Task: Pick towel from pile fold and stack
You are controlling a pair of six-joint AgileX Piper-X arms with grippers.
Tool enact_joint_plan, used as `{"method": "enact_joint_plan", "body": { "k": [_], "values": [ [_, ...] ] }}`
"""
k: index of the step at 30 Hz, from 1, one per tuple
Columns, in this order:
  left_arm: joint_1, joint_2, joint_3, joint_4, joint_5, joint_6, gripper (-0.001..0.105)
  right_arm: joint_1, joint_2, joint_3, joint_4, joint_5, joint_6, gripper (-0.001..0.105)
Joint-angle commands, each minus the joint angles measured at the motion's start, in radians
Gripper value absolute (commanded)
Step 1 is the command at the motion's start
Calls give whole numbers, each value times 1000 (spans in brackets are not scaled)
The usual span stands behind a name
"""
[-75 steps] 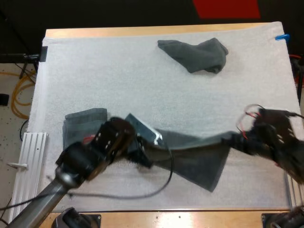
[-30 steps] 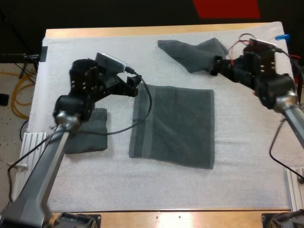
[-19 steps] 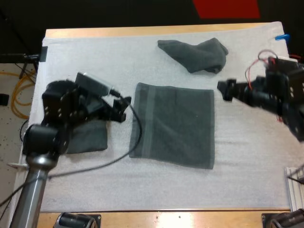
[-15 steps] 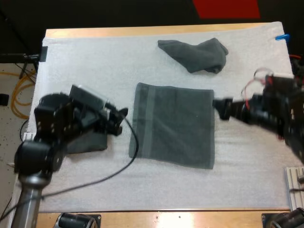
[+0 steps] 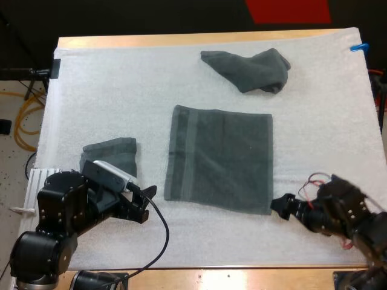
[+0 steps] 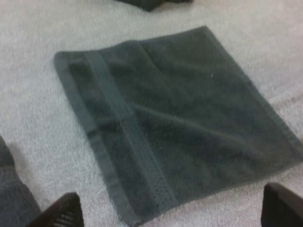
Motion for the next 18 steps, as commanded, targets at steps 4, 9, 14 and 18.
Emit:
{"method": "enact_joint_plan", "body": {
  "k": [4,9,14,18],
  "values": [
    [2,-5,14,1,-1,-9,73,3,13,142,-263,-63,159,94],
    [2,-5,14,1,-1,-9,73,3,86,254,-530,-85,301,94],
    [2,-5,14,-6,-1,-7,73,3,196,271,-681,-121,317,94],
    [2,-5,14,-10,-1,-7,73,3,308,271,-810,-141,330,94]
  ]
}}
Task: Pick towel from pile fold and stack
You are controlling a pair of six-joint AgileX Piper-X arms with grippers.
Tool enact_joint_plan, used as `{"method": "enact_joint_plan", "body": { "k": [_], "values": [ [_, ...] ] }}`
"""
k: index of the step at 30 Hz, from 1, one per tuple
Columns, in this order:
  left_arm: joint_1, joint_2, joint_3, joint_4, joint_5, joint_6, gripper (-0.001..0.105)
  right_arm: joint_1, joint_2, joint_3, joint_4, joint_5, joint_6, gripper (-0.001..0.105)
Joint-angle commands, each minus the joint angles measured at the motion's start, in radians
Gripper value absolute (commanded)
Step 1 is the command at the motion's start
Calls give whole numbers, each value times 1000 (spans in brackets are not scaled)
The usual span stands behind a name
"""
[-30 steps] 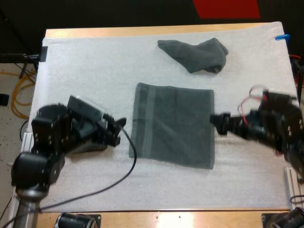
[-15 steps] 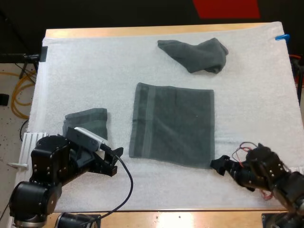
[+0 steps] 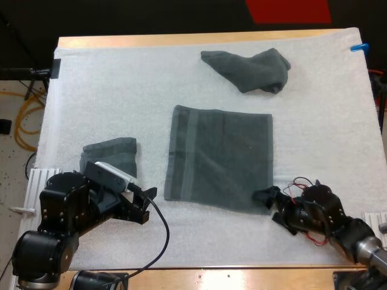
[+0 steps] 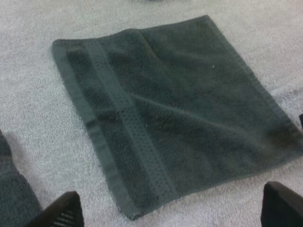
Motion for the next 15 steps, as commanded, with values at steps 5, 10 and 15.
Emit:
{"method": "enact_joint_plan", "body": {
  "k": [5,10,15],
  "values": [
    [2,-2,-3,-12,-1,-7,73,3,128,0,-105,-45,36,94],
    [2,-2,-3,-14,-1,-5,73,3,166,0,-121,-56,36,65],
    [2,3,1,-16,-1,-5,73,3,166,0,-123,-59,22,28]
  ]
}}
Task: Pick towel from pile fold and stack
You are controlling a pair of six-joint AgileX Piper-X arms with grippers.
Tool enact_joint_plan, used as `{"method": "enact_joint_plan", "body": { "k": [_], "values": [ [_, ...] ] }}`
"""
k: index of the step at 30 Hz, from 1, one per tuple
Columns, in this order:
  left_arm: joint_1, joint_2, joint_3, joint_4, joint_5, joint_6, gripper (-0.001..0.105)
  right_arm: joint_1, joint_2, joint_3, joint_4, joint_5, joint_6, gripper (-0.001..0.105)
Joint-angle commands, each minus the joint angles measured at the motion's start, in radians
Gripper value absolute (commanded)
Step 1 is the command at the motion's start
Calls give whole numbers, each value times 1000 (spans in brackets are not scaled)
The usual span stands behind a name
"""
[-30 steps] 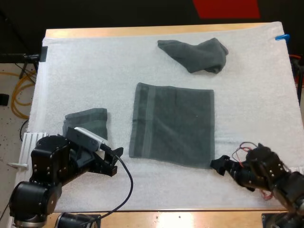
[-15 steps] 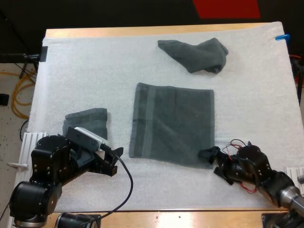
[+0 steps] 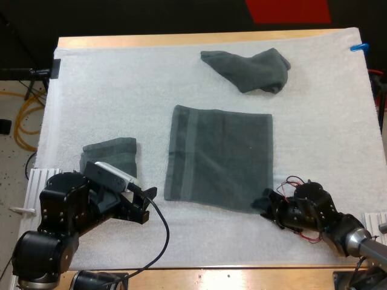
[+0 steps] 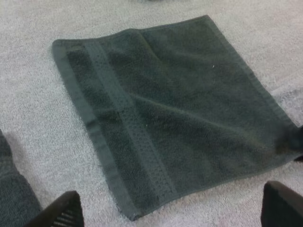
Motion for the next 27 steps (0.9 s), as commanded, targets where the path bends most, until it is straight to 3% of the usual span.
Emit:
{"method": "enact_joint_plan", "body": {
  "k": [1,3,5,8,13,19,27],
  "values": [
    [2,4,2,-13,1,-8,73,3,0,2,5,-12,-18,23],
    [-7,15,22,-17,19,-49,73,3,0,2,5,-15,-60,7],
    [-31,33,58,-43,56,-104,73,3,-1,2,14,-19,-84,0],
    [-77,76,124,-114,105,-146,73,3,-12,2,38,-25,-111,0],
    [-118,233,201,-264,62,-189,73,3,-67,2,137,-18,-182,0],
    [-118,483,205,-357,55,-191,73,3,-153,0,254,32,-232,0],
    [-118,745,205,-449,119,-193,73,3,-206,0,303,54,-265,0]
  ]
}}
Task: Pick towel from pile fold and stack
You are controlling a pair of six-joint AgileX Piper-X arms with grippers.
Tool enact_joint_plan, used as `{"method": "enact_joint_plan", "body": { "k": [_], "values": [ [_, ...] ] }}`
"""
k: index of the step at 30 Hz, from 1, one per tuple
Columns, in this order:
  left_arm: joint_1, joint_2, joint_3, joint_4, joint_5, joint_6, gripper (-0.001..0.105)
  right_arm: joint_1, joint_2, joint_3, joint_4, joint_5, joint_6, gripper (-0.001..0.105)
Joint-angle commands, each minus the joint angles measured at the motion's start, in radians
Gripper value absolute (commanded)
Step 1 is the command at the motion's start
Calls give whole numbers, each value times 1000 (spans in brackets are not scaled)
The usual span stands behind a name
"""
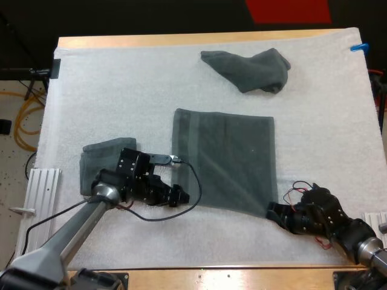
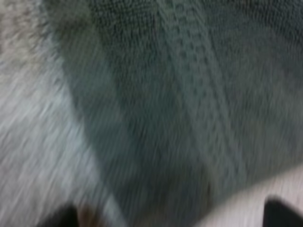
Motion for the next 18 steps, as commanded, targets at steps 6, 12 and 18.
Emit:
{"method": "enact_joint_plan", "body": {
  "k": [6,12,18],
  "values": [
    [-3,50,-2,-49,75,-48,57,3,-6,-2,16,0,-12,0],
    [-3,97,-2,-60,94,-48,40,3,-6,-2,16,3,-12,0],
    [-3,116,-3,-67,97,-44,12,3,-6,-2,16,6,-20,0]
  ]
}}
